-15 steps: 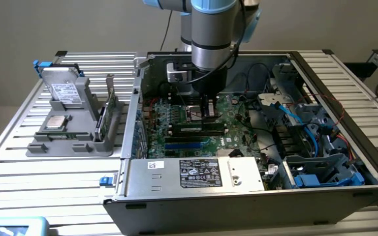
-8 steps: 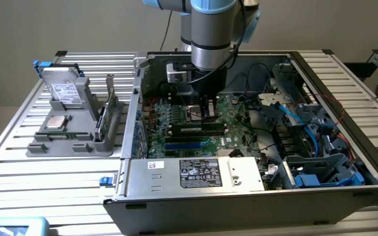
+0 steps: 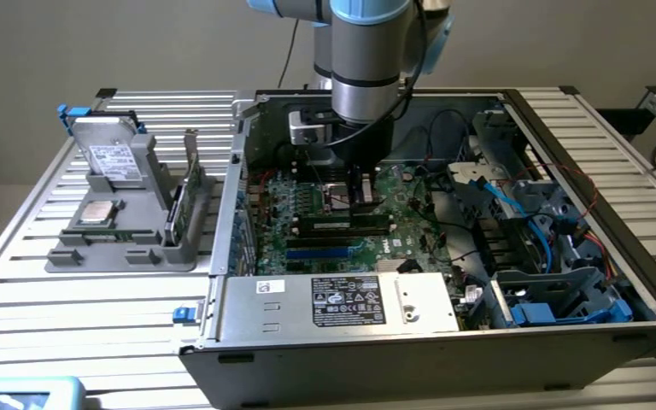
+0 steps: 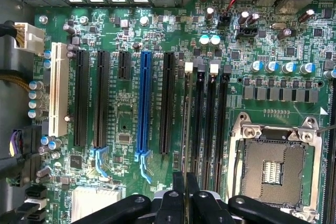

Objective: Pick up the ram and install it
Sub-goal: 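Insert the ram into the slot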

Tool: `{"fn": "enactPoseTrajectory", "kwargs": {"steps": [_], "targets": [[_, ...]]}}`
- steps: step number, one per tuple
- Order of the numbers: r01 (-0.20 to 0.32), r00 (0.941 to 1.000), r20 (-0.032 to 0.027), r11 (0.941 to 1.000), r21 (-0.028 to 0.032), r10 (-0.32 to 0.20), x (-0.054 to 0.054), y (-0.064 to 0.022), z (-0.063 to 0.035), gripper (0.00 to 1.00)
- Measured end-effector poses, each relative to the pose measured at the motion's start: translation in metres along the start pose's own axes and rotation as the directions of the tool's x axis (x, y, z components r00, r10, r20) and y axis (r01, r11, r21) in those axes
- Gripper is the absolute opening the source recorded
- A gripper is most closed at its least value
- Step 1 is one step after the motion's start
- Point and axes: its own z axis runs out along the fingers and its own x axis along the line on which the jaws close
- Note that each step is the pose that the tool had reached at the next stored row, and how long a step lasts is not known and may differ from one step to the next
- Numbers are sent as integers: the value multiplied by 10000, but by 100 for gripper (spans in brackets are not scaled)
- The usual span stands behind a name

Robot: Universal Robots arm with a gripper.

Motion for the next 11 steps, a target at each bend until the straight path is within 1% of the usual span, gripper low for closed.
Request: {"fn": "enactPoseTrajectory", "kwargs": {"steps": [5,6,8,11], "targets": [[67,10000,-24,10000,6,-67,0,1,0,15],[79,10000,-29,10000,7,-79,0,1,0,21],[97,9999,-39,10000,8,-97,1,-3,-5,21],[123,9999,-38,9999,12,-123,27,-45,-43,21]]}}
